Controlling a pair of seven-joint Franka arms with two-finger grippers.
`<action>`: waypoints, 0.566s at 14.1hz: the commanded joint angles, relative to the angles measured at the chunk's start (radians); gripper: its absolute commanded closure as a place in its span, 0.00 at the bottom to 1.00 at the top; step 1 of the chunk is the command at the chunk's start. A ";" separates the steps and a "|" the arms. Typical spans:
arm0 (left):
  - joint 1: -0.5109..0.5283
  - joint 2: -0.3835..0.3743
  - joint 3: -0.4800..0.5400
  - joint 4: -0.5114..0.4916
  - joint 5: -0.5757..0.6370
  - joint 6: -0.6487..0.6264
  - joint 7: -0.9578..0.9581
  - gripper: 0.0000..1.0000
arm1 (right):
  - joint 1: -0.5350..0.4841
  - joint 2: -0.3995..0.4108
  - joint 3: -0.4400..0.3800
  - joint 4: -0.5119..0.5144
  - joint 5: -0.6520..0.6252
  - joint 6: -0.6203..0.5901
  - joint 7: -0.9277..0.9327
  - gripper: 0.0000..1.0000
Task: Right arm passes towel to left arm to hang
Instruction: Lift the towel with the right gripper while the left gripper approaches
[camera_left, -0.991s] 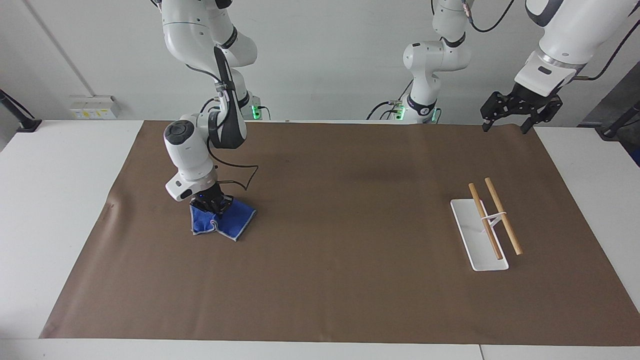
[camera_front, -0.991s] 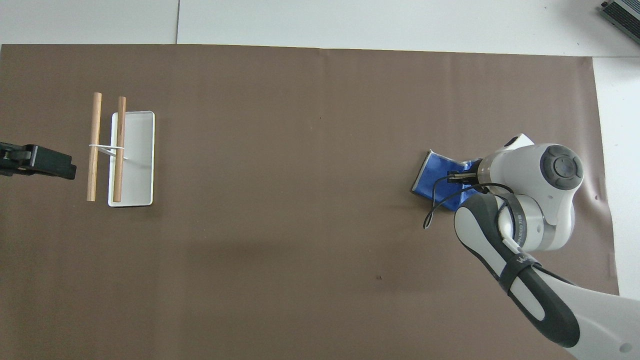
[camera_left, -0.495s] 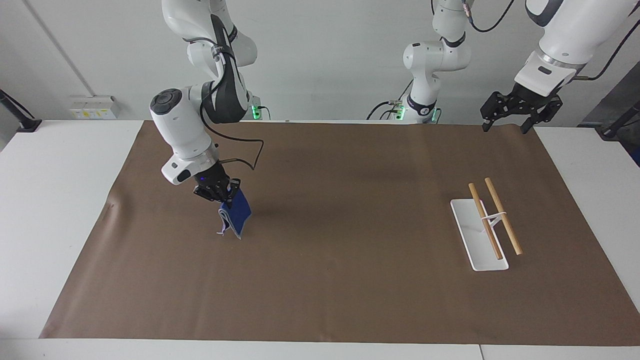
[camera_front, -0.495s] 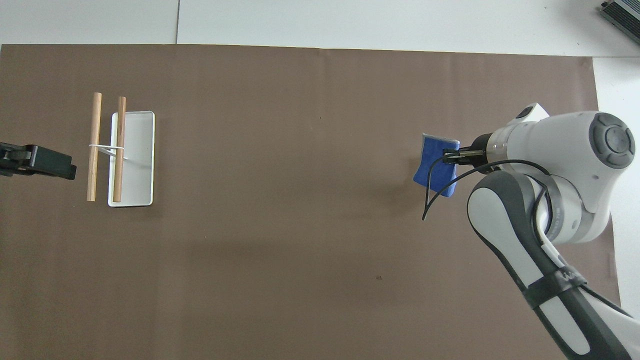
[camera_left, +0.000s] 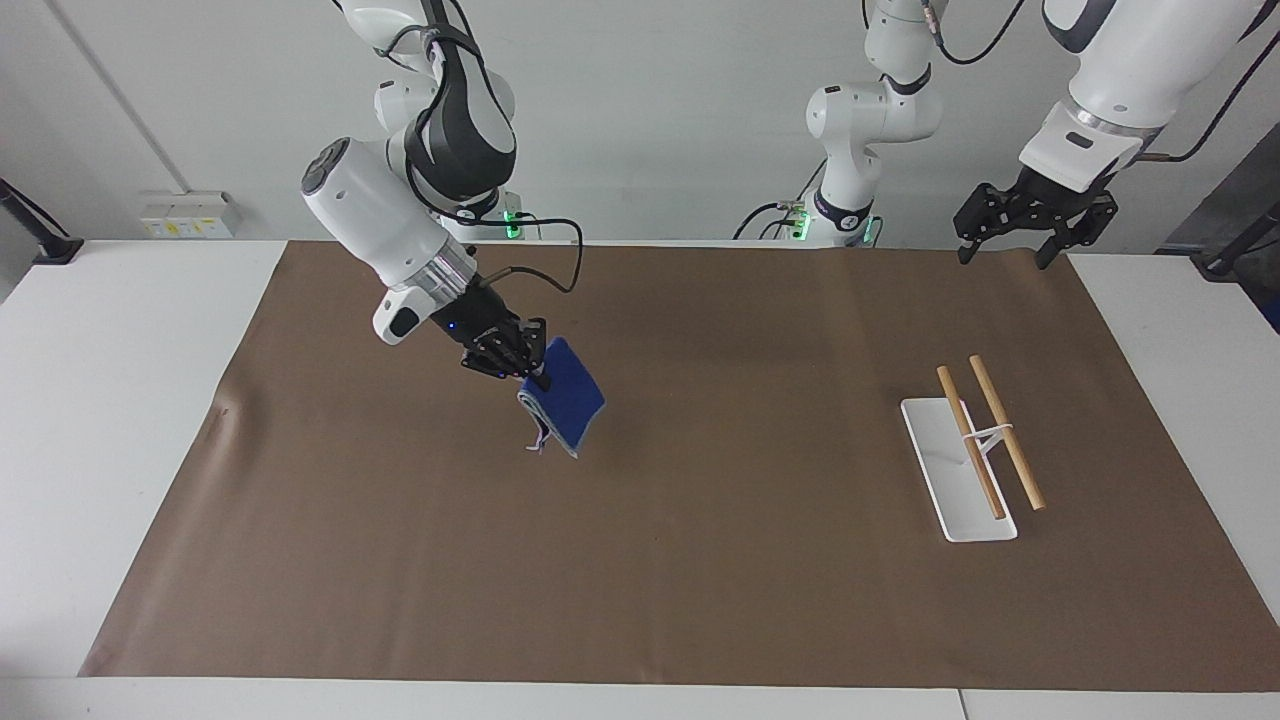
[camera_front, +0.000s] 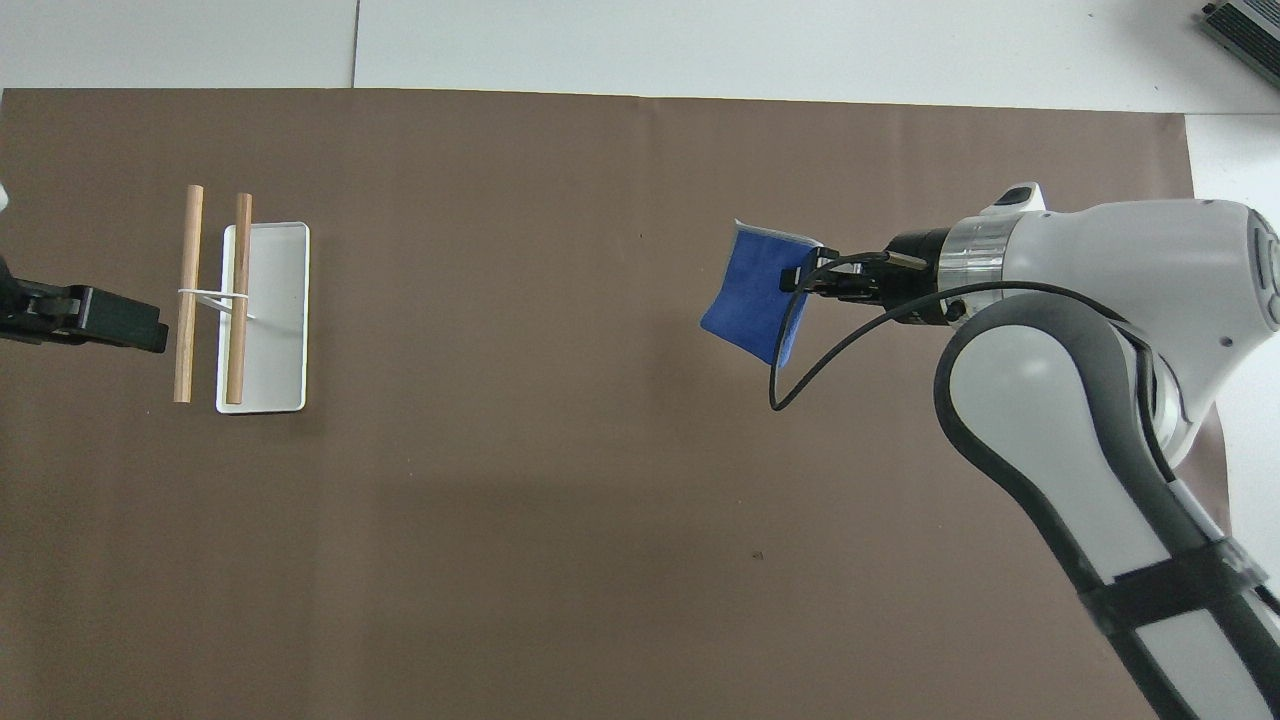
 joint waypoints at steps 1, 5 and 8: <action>-0.010 -0.064 0.003 -0.118 -0.084 0.114 -0.069 0.00 | -0.012 0.005 0.038 0.017 0.199 -0.022 -0.021 1.00; -0.018 -0.116 0.000 -0.253 -0.259 0.270 -0.250 0.00 | -0.011 0.003 0.090 0.014 0.466 -0.055 -0.053 1.00; -0.059 -0.173 0.000 -0.381 -0.434 0.431 -0.444 0.00 | -0.008 0.014 0.116 0.009 0.634 -0.055 -0.073 1.00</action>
